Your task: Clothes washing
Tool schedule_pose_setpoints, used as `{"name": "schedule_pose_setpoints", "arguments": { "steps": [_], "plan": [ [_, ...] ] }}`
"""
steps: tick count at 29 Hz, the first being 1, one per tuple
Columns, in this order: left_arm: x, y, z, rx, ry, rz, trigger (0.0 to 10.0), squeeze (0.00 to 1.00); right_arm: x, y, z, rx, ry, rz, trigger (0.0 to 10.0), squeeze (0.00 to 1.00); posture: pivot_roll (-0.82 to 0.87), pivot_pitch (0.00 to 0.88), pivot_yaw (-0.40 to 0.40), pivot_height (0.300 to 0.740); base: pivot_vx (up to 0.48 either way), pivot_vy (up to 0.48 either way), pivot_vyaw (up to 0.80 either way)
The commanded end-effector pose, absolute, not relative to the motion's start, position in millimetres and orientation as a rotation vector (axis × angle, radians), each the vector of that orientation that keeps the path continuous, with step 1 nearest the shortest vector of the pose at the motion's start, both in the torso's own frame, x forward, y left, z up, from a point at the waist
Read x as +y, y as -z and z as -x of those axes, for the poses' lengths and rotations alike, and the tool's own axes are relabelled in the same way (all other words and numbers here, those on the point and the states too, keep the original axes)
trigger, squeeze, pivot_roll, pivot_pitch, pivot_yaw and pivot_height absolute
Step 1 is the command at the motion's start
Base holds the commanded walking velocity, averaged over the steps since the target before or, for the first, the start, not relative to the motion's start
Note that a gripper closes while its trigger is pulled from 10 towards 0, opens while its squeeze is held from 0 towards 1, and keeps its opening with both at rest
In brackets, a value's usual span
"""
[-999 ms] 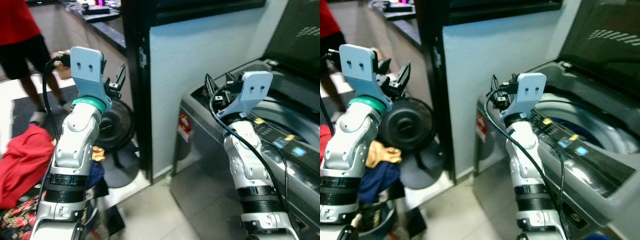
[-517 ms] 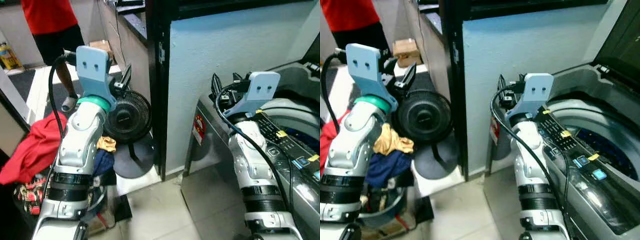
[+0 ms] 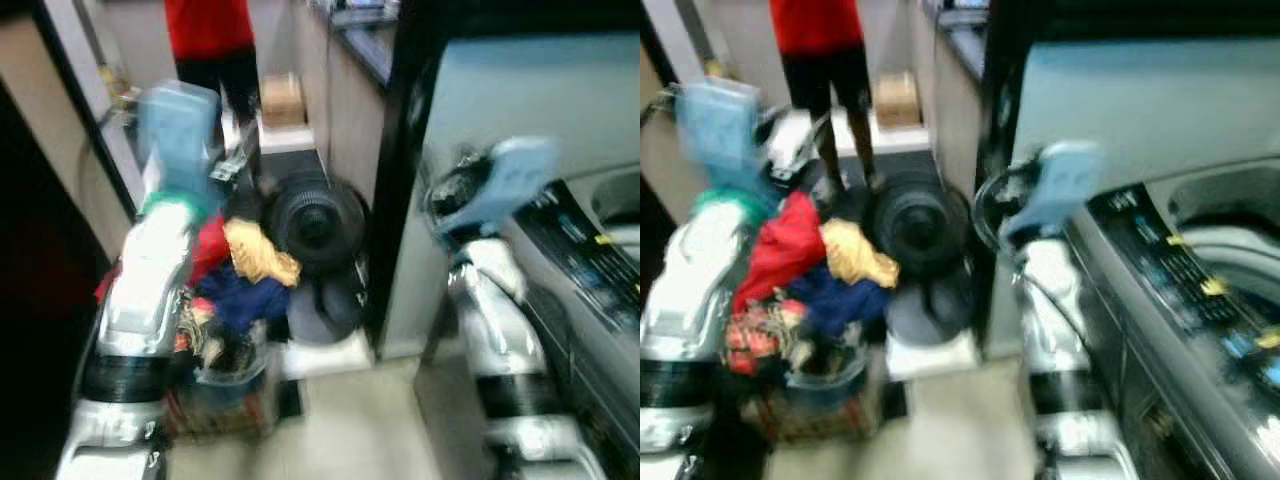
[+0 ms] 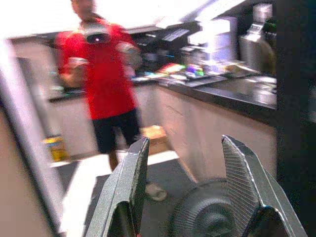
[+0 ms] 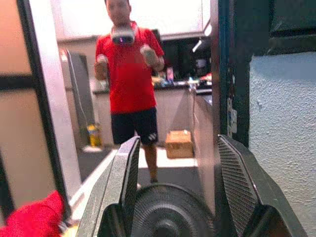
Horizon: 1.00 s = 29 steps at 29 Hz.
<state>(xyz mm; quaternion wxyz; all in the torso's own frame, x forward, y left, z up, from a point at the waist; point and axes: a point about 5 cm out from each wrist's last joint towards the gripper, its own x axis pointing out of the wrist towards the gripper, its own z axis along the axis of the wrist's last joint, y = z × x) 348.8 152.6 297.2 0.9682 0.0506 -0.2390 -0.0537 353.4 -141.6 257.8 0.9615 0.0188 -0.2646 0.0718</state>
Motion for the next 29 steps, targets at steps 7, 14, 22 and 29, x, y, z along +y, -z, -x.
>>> {"name": "schedule_pose_setpoints", "arguments": {
  "steps": [7,14,22,29],
  "plan": [
    [154.1,-295.7,-351.5,-0.468,0.099,-0.113,10.0,0.00,-141.8,-257.9,-353.4,-0.547,-0.134,-0.038,10.0,0.00,0.03,0.000,0.068,0.740,0.460,0.000,0.62],
    [154.1,-294.0,-352.4,-0.454,0.093,-0.104,10.0,0.00,-140.8,-257.3,-353.3,-0.544,-0.132,-0.031,10.0,0.00,0.03,0.000,0.067,0.740,0.273,0.000,0.00],
    [149.8,-292.4,-352.2,-0.441,0.115,-0.107,10.0,0.00,-141.4,-256.0,-352.8,-0.540,-0.133,-0.031,10.0,0.00,0.03,0.000,0.067,0.740,0.000,0.000,0.00],
    [148.4,-286.7,-352.5,-0.425,0.131,-0.134,10.0,0.00,-140.8,-250.8,-351.9,-0.529,-0.129,-0.039,10.0,0.00,0.03,0.000,0.068,0.740,0.000,0.000,0.00]
  ]
}}
